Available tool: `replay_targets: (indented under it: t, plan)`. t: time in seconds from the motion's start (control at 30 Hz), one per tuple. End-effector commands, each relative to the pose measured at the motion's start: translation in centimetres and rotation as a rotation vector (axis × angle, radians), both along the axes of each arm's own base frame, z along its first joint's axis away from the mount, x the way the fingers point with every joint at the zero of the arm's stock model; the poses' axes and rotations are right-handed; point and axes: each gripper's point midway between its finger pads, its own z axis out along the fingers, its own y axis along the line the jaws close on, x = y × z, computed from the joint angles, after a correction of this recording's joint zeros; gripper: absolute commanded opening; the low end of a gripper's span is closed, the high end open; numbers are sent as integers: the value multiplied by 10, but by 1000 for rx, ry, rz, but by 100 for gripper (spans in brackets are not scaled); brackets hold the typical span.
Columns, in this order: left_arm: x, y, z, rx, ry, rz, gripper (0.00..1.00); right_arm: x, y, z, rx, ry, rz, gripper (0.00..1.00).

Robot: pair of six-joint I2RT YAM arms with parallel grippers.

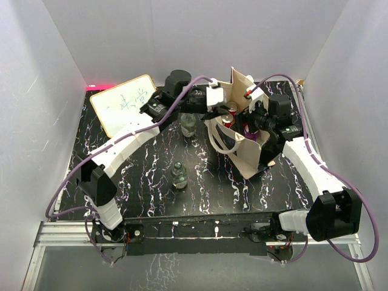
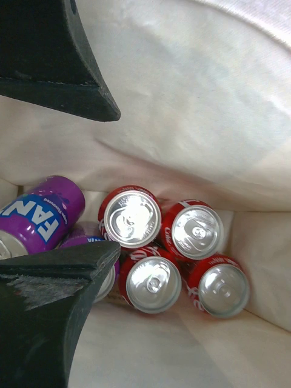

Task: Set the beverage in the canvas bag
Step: Place the drink in the canvas bag, then pick up the drink from the center of the board.

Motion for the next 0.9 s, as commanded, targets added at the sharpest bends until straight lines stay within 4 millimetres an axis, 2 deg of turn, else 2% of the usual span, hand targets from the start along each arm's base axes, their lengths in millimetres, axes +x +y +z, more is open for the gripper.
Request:
replay_targets:
  t: [0.0,0.07,0.2,0.33,0.5,0.57,0.7,0.8,0.87]
  plan:
    - [22,37,62,-161,-1,206,20,11,0,64,55,-133,-48,82]
    - [30,52,61,-167,-4,279,22,15,1,76,75,-147,-64,82]
    - [45,80,54,-176,18,430,28,23,0,87,107,-139,-101,82]
    - [65,108,35,-182,92,616,40,25,2,94,119,-143,-99,82]
    - [85,143,3,-167,177,820,52,32,10,133,149,-190,-85,81]
    - [91,157,-9,-163,211,889,56,35,22,148,157,-197,-63,81]
    - [102,191,-28,-177,292,1029,62,36,63,173,160,-232,12,81]
    - [107,220,-39,-191,324,1138,68,38,95,187,148,-274,66,81]
    - [110,239,-43,-206,343,1201,71,41,116,187,144,-273,95,81]
